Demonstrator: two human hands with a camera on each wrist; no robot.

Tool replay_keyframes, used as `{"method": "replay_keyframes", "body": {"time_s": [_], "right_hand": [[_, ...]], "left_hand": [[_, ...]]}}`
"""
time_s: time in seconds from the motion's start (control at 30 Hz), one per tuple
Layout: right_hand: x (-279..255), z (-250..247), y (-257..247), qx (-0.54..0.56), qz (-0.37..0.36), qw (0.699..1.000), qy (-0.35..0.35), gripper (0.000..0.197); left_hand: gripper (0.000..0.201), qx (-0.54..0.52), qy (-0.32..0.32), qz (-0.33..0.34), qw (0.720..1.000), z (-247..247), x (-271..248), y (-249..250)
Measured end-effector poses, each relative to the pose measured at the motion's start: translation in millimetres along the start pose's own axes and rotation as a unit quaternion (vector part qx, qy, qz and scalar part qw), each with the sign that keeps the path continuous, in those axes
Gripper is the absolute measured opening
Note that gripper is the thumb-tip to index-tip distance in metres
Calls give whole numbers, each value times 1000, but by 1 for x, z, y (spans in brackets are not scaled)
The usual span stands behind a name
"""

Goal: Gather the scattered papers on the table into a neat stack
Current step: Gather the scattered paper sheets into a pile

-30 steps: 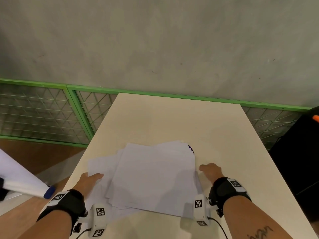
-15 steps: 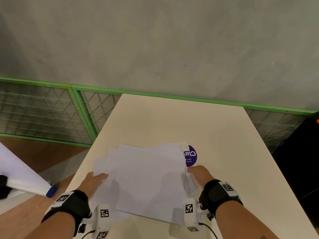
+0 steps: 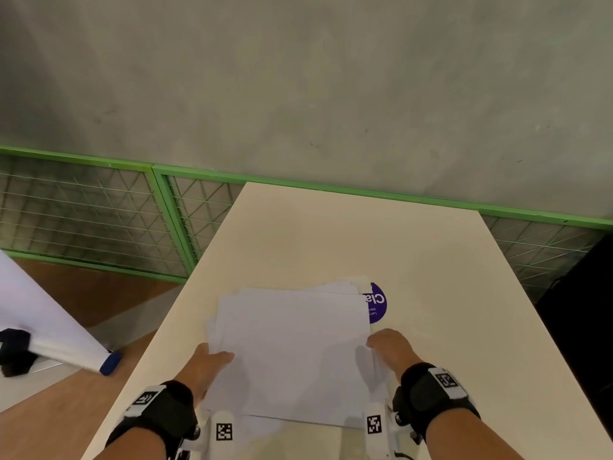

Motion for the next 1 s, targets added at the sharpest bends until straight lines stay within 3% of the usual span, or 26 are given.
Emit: {"method": "replay_keyframes", "body": {"time_s": [0.13,0.23,0.27,0.33,0.4,0.43,0.57,0.73,0.87,1.0], "right_hand": [[-6,-9,8,17,15,999,-45,27],[-8,-6,10,-15,18,1000,-11,13],[-6,-3,11,-32,8,999,-7,21],[-8,3,12,-37,-10,998,-49,26],[-15,0,15,-2,-10,997,-74,9],[-17,-4,20,27,-3,996,-81,10],[-16,-8,36,10,-20,999,-28,6],[-12,-9,56,-23,-17,999,39,30],[-16,-17,66,62,-12,996,61,50],[-31,-34,67,262,-76,962,6,37]], "left_hand": [[51,12,1,18,1000,6,0,-2],[51,-10,-24,7,1000,9,-4,-2],[52,-13,-26,10,1000,9,-5,-3],[53,-8,-26,18,999,10,-8,-5],[52,-3,-23,22,999,10,-7,-9],[48,-2,-20,20,1000,10,-8,-10],[38,-8,-37,-9,999,15,-15,-15],[42,-16,-77,35,996,29,-31,-15],[37,0,-119,106,987,42,-51,0],[39,22,-134,166,977,53,-67,22]]}}
Point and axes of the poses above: each hand's wrist, its own x-axis towards the middle knuckle, its own z-axis out of the palm, y = z × x, the point moved 1 cm from there along x, towards the middle knuckle, and after that the axes turned 15 degrees about -x, right-handed, at the moved point
